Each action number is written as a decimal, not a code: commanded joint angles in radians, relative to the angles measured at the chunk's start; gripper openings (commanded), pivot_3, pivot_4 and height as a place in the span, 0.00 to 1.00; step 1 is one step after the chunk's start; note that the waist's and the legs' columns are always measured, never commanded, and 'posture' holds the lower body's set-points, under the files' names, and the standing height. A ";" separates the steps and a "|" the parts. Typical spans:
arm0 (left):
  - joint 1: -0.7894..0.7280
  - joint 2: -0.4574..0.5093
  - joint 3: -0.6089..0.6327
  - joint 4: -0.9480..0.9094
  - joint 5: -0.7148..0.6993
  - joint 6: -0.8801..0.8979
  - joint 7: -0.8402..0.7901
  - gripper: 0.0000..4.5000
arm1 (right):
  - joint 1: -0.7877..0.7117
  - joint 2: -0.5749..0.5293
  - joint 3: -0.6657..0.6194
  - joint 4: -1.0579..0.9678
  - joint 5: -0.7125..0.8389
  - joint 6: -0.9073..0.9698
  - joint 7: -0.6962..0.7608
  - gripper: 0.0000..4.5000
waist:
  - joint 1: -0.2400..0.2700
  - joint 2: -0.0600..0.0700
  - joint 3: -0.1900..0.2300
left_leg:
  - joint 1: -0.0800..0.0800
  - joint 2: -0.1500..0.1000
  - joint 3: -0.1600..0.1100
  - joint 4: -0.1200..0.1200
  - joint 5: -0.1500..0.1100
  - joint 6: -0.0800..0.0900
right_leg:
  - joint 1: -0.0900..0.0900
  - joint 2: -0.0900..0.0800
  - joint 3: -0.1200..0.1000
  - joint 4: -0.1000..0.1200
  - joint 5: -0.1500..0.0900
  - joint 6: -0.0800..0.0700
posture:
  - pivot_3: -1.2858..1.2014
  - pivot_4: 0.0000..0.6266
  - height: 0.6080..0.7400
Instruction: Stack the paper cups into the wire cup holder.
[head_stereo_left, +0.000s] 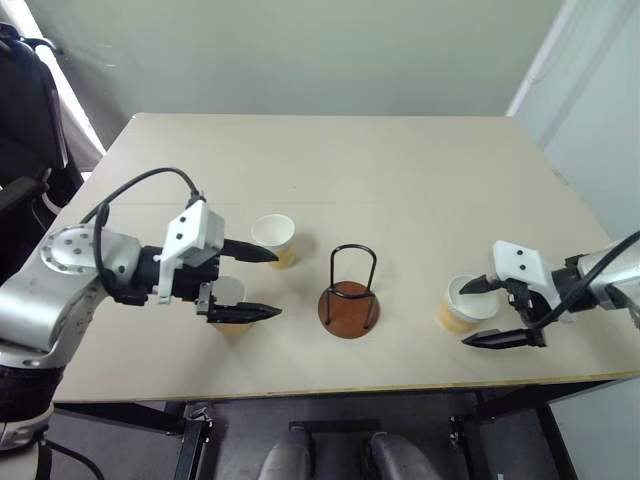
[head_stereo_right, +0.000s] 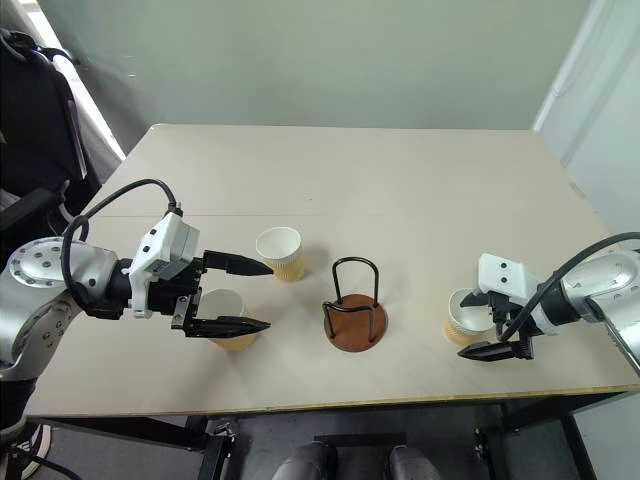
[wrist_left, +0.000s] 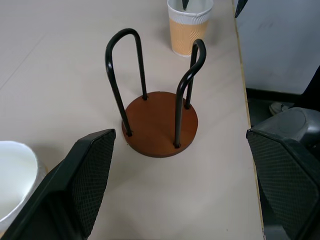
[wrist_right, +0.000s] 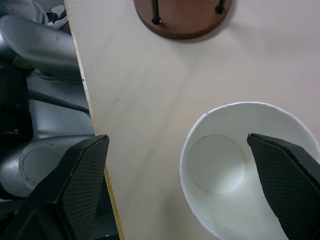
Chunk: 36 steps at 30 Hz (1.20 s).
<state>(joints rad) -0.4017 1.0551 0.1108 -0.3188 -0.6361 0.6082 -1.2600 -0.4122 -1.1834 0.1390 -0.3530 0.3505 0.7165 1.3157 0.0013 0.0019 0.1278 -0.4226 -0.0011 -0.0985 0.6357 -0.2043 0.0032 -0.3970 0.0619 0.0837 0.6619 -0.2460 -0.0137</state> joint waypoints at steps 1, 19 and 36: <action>0.014 0.019 0.046 -0.045 -0.015 0.009 0.013 1.00 | -0.028 0.010 0.032 0.018 -0.035 -0.040 0.008 0.96 | 0.000 0.000 0.000 | 0.000 0.000 0.000 0.000 0.000 0.000 | 0.000 0.000 0.000 0.000 0.000 0.000 | 0.52 0.24 1.00; 0.013 0.036 0.077 -0.033 -0.004 0.006 0.036 1.00 | -0.209 0.029 -0.029 0.056 0.078 -0.054 0.162 0.01 | 0.000 0.000 0.000 | 0.000 0.000 0.000 0.003 0.000 0.000 | 0.001 0.000 0.000 0.000 0.001 0.000 | 0.52 0.24 1.00; 0.027 0.036 0.090 -0.034 0.009 0.004 0.057 1.00 | -0.731 0.352 0.184 0.215 0.003 -0.185 0.225 0.01 | 0.000 0.000 0.000 | -0.002 0.002 -0.001 -0.001 0.000 0.000 | -0.005 0.001 -0.002 0.001 0.002 -0.007 | 0.52 0.24 1.00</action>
<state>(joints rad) -0.3685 1.0838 0.1820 -0.3301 -0.6271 0.6170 -1.2123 -1.1237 -0.8297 0.3341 -0.1397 0.3791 0.5596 1.5423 0.0008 0.0023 0.1280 -0.4258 0.0013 -0.0991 0.6356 -0.2042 0.0029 -0.4024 0.0631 0.0817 0.6624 -0.2434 -0.0207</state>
